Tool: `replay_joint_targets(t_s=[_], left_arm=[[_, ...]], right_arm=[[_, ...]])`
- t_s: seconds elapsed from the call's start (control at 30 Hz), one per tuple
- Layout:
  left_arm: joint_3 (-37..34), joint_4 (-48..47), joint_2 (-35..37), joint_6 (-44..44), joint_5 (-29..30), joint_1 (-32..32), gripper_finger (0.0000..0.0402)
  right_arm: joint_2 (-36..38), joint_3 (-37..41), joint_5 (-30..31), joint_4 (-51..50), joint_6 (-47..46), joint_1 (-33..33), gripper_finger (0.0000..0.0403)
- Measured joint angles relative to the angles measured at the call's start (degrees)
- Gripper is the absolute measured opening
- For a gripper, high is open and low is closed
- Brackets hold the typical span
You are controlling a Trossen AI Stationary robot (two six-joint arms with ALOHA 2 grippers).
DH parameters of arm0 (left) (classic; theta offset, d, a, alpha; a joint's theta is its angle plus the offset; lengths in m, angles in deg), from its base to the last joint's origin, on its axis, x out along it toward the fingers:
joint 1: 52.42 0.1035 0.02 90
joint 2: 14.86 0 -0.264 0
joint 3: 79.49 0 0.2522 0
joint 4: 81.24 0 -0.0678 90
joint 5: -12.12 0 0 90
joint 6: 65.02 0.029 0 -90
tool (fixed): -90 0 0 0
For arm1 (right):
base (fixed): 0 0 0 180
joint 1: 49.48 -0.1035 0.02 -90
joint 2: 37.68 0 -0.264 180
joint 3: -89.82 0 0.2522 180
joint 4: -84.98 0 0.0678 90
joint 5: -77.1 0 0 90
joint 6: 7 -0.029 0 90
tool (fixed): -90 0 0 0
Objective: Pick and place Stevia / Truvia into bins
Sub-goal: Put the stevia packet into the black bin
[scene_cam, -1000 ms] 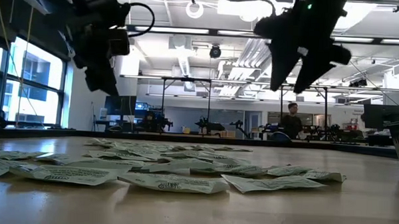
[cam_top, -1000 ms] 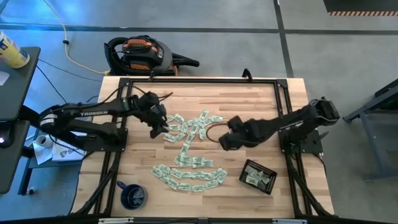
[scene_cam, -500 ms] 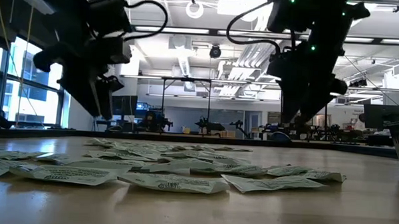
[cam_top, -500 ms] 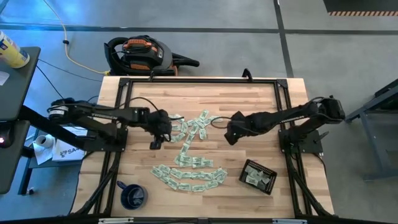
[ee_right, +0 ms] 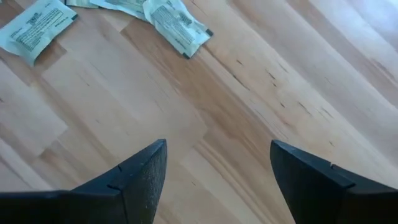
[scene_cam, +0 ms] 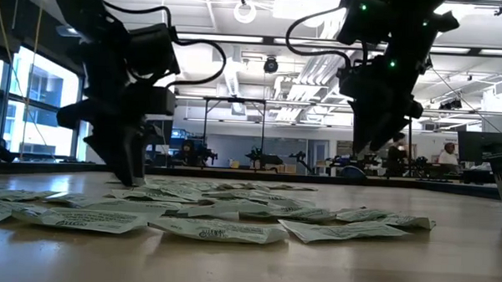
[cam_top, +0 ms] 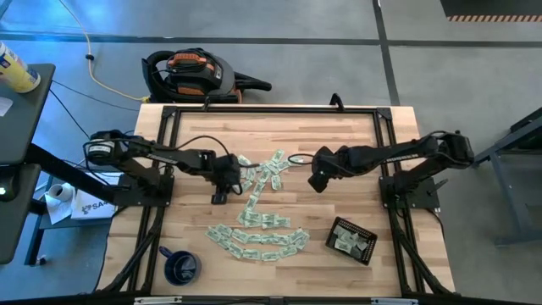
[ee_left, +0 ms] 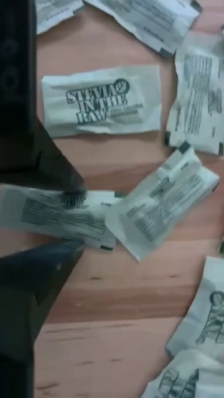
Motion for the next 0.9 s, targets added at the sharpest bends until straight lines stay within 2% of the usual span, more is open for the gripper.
replay_joint_targets(t_s=[0.2,0.27,0.43,0.57,0.7,0.8,0.9], left_arm=[[1.8,-4.49,0.26,-2.09,-1.02,-0.06,0.0053],[3.96,-7.81,0.17,-2.84,-1.83,-0.1,0.0031],[12.26,-19.52,0.24,-8.76,-1.48,-0.71,0.0039],[21.29,-21.11,0.26,-12.12,-1.14,-3.9,0.0047],[29.06,-12.0,-0.52,-13.89,1.58,-6.88,0.0033],[33.26,-4.71,-3.31,-13.87,4.87,-6.66,0.0033],[39.31,0.91,-8.59,-13.91,2.28,-4.22,0.0033]], right_arm=[[2.73,0.0,-1.28,1.24,1.88,-0.22,0.0275],[4.81,0.0,-1.23,1.12,1.95,-0.23,0.0275],[11.75,0.0,1.23,-0.97,2.95,-0.23,0.0275],[18.24,0.0,3.79,-2.67,4.94,-0.23,0.0275],[24.82,0.0,5.97,-2.89,7.37,-0.23,0.0275],[28.75,-0.02,7.29,-2.89,8.96,-0.13,0.0275],[32.03,-0.02,7.19,-2.83,8.94,-0.24,0.0275]])
